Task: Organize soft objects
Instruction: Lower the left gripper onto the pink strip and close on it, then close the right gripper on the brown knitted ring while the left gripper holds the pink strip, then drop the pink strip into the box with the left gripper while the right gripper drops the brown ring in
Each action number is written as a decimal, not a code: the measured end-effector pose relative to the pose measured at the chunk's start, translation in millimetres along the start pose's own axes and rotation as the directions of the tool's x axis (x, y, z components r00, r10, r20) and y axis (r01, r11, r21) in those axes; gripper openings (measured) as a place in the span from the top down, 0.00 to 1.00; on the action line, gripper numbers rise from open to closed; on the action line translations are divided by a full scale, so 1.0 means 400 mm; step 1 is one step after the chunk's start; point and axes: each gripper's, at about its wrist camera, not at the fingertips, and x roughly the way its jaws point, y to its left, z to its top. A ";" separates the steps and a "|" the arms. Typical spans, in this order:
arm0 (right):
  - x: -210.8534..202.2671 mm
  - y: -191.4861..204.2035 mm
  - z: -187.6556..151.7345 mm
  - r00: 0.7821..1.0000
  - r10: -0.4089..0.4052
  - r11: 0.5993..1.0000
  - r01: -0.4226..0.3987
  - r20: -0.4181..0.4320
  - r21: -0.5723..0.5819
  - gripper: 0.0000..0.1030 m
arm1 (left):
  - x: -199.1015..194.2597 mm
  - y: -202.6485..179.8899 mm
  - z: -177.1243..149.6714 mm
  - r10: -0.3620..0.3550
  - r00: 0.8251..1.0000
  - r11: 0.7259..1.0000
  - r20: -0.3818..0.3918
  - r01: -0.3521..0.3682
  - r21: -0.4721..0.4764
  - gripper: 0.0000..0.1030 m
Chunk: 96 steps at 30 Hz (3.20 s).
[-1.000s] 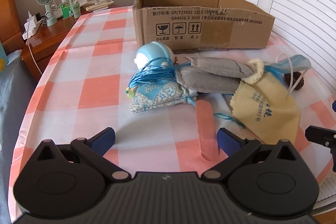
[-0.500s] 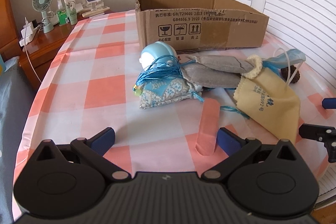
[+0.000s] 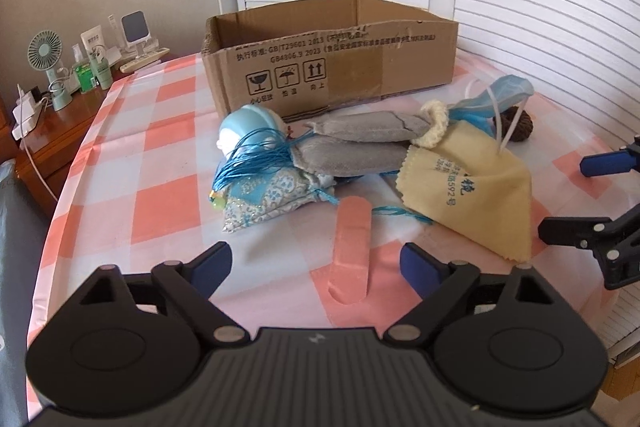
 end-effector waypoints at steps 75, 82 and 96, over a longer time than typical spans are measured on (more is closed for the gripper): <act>-0.082 -0.088 0.174 0.998 -0.004 0.997 0.008 0.065 -0.074 0.53 | -0.130 0.040 0.117 -0.206 0.978 0.976 -0.025 0.208 0.071 0.83; -0.099 -0.071 0.240 0.993 0.038 0.994 -0.026 0.111 -0.106 0.53 | -0.116 0.058 0.233 -0.210 0.977 0.972 0.026 0.206 0.112 0.83; -0.023 -0.071 0.366 0.990 0.069 0.993 -0.057 0.119 -0.106 0.52 | 0.096 0.123 0.512 -0.144 0.986 0.979 0.080 0.130 0.156 0.83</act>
